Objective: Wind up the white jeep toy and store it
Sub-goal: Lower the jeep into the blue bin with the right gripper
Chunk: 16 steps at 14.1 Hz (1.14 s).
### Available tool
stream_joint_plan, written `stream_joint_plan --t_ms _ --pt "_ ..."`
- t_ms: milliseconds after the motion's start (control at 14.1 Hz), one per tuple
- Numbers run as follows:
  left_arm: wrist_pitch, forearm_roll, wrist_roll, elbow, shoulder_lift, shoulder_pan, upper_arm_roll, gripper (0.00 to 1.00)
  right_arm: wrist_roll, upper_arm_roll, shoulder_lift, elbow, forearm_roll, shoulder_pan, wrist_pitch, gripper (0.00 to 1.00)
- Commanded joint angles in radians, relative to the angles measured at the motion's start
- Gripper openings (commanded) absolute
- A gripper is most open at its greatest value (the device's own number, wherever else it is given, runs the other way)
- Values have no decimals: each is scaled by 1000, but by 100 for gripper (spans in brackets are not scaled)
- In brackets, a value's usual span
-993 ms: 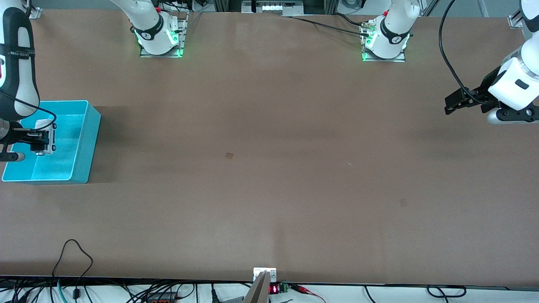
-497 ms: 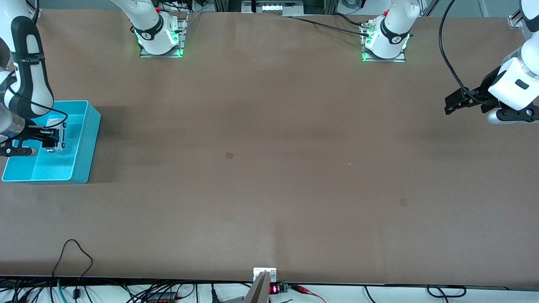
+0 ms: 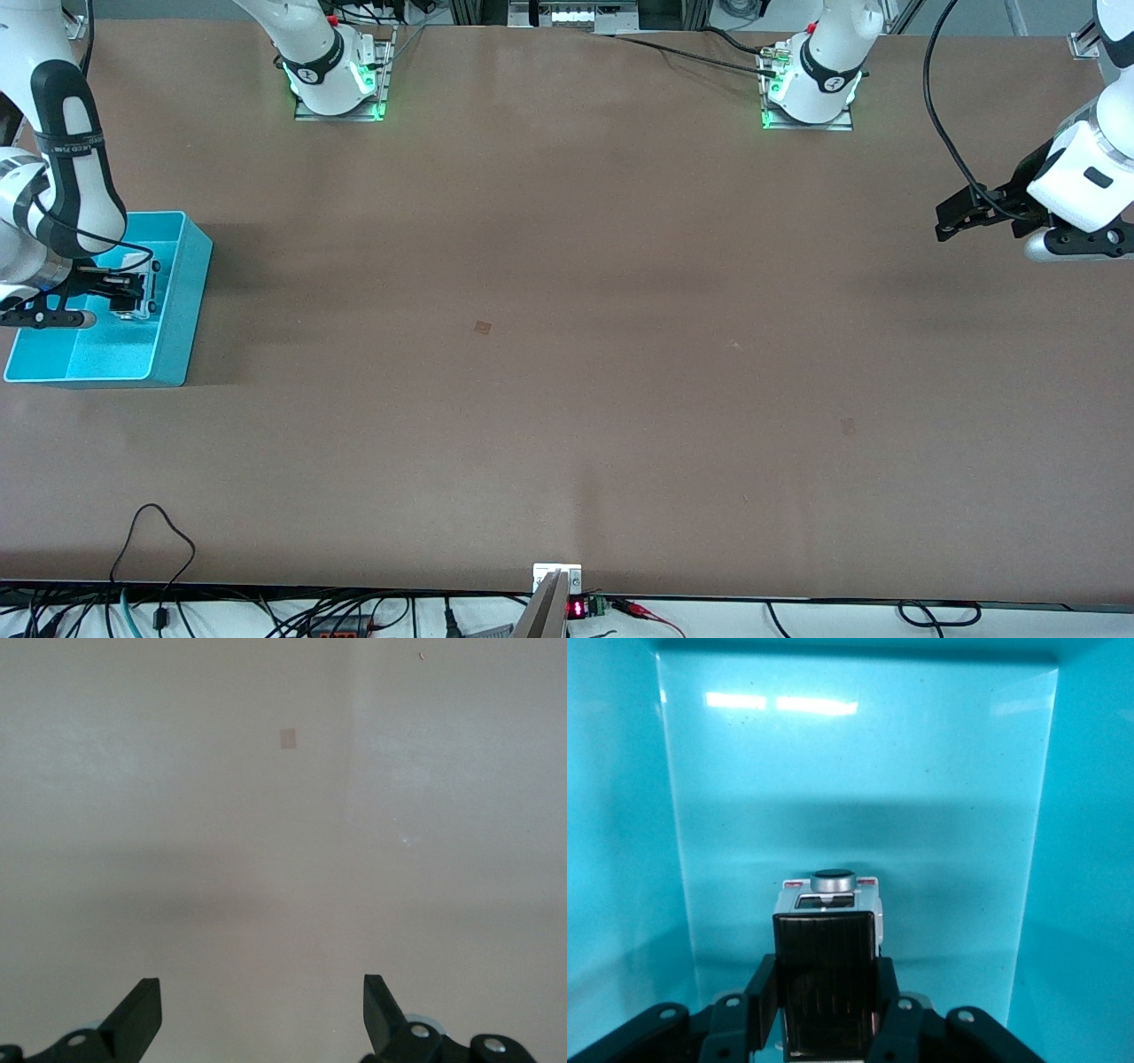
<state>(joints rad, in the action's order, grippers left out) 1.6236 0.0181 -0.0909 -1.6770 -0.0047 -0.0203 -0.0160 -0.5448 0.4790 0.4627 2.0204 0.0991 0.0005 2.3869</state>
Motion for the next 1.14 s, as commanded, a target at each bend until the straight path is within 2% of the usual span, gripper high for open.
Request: stream_joint_plan --t_ms 0,142,213,284,355,426,497,1064 --pt "-24 -7 2 17 -3 -4 2 100 -58 -14 7 10 42 -28 25 1" --pt "-24 -9 2 17 -3 -4 2 100 -58 -17 7 17 42 -25 26 17" --pt "-24 -9 2 17 -3 -6 2 100 -58 -17 5 15 42 -22 26 40" --pt "-24 -7 2 17 -3 -4 2 100 -58 -17 4 12 42 -19 26 59" --pt "-24 -7 2 17 -3 -4 2 100 -58 -17 2 11 42 -17 26 73" --pt "-24 -7 2 17 -3 -4 2 100 -58 -17 -1 9 42 -17 25 94" --pt "-24 -7 2 17 -3 -6 2 100 -58 -20 -13 6 42 -14 18 100" --pt "-24 -7 2 17 -3 -6 2 100 -106 -20 -189 -11 40 99 -43 100"
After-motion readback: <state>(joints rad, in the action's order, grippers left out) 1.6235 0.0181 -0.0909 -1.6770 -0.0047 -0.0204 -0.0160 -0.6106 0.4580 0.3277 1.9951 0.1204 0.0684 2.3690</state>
